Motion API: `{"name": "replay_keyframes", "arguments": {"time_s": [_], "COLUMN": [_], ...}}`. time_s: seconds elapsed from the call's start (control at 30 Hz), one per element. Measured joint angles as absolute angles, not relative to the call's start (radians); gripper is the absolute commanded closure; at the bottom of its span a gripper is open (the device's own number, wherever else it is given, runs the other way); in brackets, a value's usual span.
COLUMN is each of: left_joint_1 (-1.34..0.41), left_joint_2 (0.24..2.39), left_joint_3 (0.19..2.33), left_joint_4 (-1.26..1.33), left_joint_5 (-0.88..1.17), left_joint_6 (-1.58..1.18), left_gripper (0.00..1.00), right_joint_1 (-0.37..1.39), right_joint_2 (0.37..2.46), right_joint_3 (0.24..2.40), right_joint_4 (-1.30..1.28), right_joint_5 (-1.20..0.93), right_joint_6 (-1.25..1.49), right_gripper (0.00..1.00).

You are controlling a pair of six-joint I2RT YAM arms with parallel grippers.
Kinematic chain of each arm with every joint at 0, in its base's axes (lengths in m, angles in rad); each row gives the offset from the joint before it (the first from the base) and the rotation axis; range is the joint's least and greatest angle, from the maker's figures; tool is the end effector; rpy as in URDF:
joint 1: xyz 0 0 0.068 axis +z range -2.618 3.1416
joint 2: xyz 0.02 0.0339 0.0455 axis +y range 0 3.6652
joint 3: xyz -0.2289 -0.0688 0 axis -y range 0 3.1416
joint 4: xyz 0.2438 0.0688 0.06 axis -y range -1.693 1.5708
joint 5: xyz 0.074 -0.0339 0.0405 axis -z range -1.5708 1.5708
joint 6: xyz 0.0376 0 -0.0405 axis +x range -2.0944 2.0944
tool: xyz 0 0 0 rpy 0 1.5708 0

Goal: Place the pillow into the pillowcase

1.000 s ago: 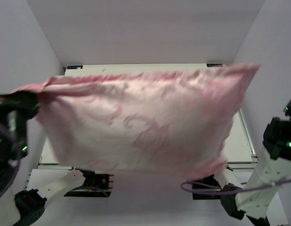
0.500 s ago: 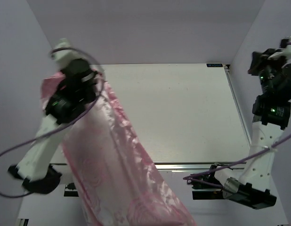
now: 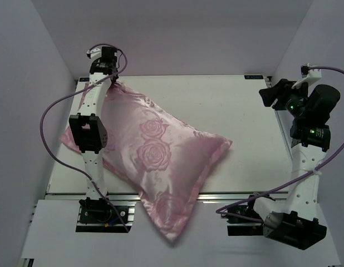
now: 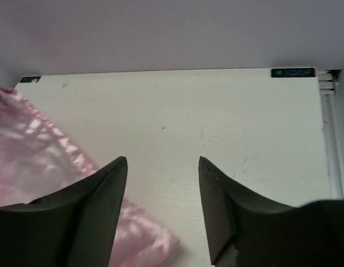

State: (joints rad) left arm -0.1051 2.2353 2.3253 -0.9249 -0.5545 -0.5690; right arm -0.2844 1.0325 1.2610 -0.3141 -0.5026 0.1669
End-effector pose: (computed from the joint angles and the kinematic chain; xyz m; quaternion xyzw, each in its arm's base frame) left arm 0.4692 -0.0296 0.2968 -0.3021 0.8508 0.1266 0.4110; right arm 0.2288 -0.0480 0.4146 -0.0042 0.7331 0.1444 0.6646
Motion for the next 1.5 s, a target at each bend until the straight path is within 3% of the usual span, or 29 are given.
{"name": "replay_keyframes", "arguments": {"time_s": [0.03, 0.07, 0.1, 0.13, 0.33, 0.6, 0.83, 0.87, 0.93, 0.97, 1.27, 1.5], "left_joint_1": [-0.096, -0.086, -0.076, -0.068, 0.003, 0.001, -0.001, -0.001, -0.001, -0.001, -0.001, -0.001], "left_joint_2": [2.236, 2.223, 2.194, 2.155, 1.925, 1.643, 1.356, 1.336, 1.322, 1.322, 1.333, 1.371], "left_joint_3": [2.315, 2.286, 2.235, 2.166, 1.95, 1.919, 1.54, 1.496, 1.441, 1.427, 1.42, 1.426], "left_joint_4": [-0.936, -0.942, -0.934, -0.925, -0.906, -0.869, -0.769, -0.763, -0.751, -0.75, -0.743, -0.735], "left_joint_5": [-0.55, -0.548, -0.541, -0.526, -0.473, -0.483, -0.458, -0.451, -0.436, -0.429, -0.411, -0.406], "left_joint_6": [-0.58, -0.596, -0.605, -0.617, -0.633, -0.583, -0.573, -0.574, -0.575, -0.576, -0.577, -0.576], "left_gripper": [0.86, 0.46, 0.16, 0.02, 0.02, 0.02, 0.02, 0.02, 0.02, 0.02, 0.02, 0.02], "right_joint_1": [-0.278, -0.27, -0.255, -0.229, -0.013, 0.156, 0.296, 0.311, 0.331, 0.338, 0.343, 0.215], "right_joint_2": [1.033, 1.033, 1.028, 1.023, 1.018, 1.019, 1.037, 1.051, 1.088, 1.112, 1.216, 1.319], "right_joint_3": [1.259, 1.25, 1.231, 1.208, 1.092, 0.785, 0.614, 0.607, 0.604, 0.604, 0.765, 0.982], "right_joint_4": [-0.325, -0.331, -0.336, -0.346, -0.415, -0.359, -0.242, -0.199, -0.115, -0.064, -0.005, -0.02], "right_joint_5": [-0.527, -0.546, -0.559, -0.568, -0.536, -0.474, -0.452, -0.443, -0.429, -0.421, -0.044, 0.07], "right_joint_6": [0.163, 0.166, 0.163, 0.156, 0.179, 0.366, 0.498, 0.514, 0.528, 0.54, 0.484, 0.316], "right_gripper": [0.2, 0.12, 0.11, 0.11, 0.11, 0.11, 0.11, 0.15, 0.75, 1.0, 1.0, 1.0]}}
